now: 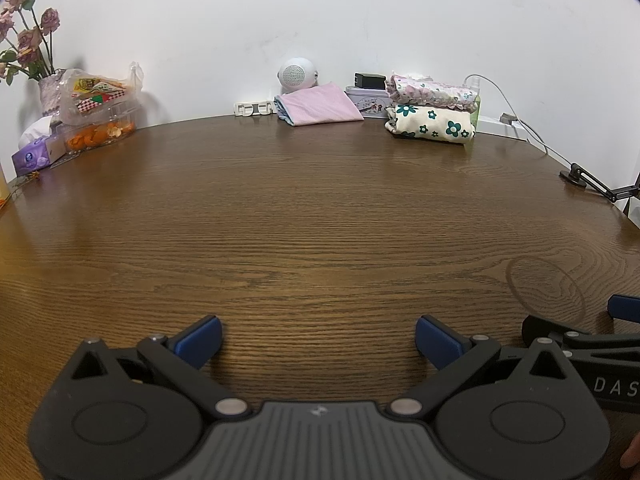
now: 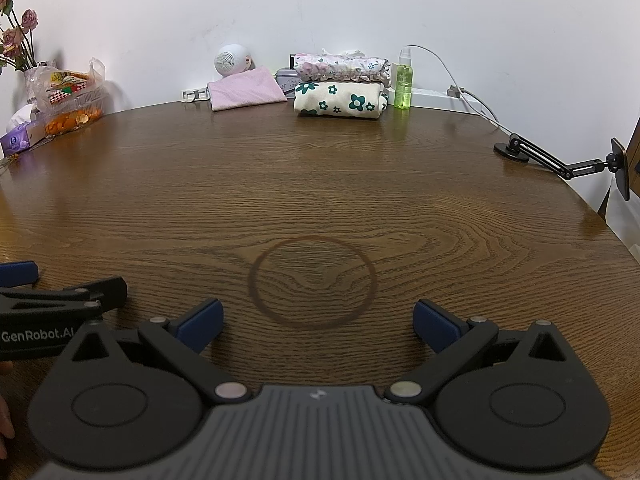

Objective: Fold clothes

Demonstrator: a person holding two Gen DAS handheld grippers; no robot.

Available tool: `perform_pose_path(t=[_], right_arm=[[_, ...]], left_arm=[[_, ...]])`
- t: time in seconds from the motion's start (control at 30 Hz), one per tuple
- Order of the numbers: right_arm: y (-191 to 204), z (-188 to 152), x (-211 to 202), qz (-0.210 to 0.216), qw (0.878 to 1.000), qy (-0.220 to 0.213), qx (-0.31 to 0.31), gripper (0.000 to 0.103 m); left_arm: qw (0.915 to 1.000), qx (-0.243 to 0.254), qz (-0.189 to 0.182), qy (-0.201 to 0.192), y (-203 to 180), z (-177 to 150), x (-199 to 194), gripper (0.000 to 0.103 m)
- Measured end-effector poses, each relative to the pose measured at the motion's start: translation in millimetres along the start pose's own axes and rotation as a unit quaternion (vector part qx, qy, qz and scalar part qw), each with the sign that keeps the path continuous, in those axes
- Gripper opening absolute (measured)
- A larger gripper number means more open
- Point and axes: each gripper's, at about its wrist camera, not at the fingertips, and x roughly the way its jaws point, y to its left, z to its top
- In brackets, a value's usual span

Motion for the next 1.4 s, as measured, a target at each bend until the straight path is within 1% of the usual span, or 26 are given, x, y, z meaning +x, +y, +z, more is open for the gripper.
perform_pose_path(t=[0.2,0.33,0.57,0.67,0.73,0.77,0.83,0.93,1.0,1.07,1.13,1.17,1.2,1.23,1.27,1.3,1.33,1.37,1.4], right_arm=[[0,0,0,0.0,1.0,0.0,0.0,0.102],[0,0,0,0.0,1.0,0.0,0.0,0.102],[1,0,-2,0.003,1.0,-0.001,-0.003,0.103],[5,4,1,0.015,1.0,0.008,-0.013,0.103],[8,12,3,0.033,0.999,0.017,-0.02,0.103],[10,17,4,0.044,0.999,0.017,-0.023,0.103],[15,29,7,0.059,0.998,0.003,-0.034,0.103],[25,61,19,0.069,0.995,-0.009,-0.065,0.103],[28,95,31,0.076,0.994,-0.024,-0.072,0.103],[28,139,50,0.093,0.992,-0.042,-0.071,0.103],[31,182,80,0.11,0.99,-0.049,-0.07,0.103],[33,206,100,0.118,0.99,-0.045,-0.064,0.103],[35,228,121,0.129,0.989,-0.036,-0.055,0.103],[37,248,142,0.138,0.989,-0.026,-0.044,0.102],[39,267,163,0.14,0.989,-0.016,-0.032,0.102],[42,282,182,0.147,0.989,-0.005,-0.024,0.102],[45,298,202,0.154,0.988,0.007,-0.017,0.1],[48,311,219,0.158,0.987,0.014,-0.013,0.096],[51,324,236,0.162,0.986,0.021,-0.009,0.095]], left_arm=[[1.0,0.001,0.0,0.0,-8,-1,6,0.103],[1.0,0.0,-0.001,0.0,-1,-1,5,0.103],[1.0,0.0,-0.003,0.002,1,-1,3,0.102],[0.9998,0.001,-0.013,-0.014,12,29,15,0.099],[0.9995,0.002,-0.02,-0.026,19,49,24,0.099],[0.9992,0.002,-0.023,-0.032,23,60,28,0.099],[0.9986,0.003,-0.03,-0.043,30,80,37,0.1],[0.9974,0.004,-0.04,-0.06,41,110,50,0.1],[0.9963,0.005,-0.047,-0.072,49,131,58,0.1],[0.9951,0.006,-0.053,-0.083,56,151,67,0.1],[0.9951,-0.034,-0.044,-0.082,69,182,98,0.1],[0.9947,-0.068,-0.038,-0.066,78,199,121,0.099],[0.9931,-0.097,-0.043,-0.049,86,213,143,0.099],[0.9903,-0.125,-0.049,-0.032,94,227,164,0.096],[0.986,-0.153,-0.065,-0.011,102,241,188,0.092],[0.9824,-0.171,-0.074,0.002,107,251,206,0.09],[0.9792,-0.188,-0.076,0.011,112,260,224,0.089],[0.9756,-0.204,-0.078,0.02,118,268,243,0.083],[0.9709,-0.226,-0.075,0.022,122,274,259,0.079]])
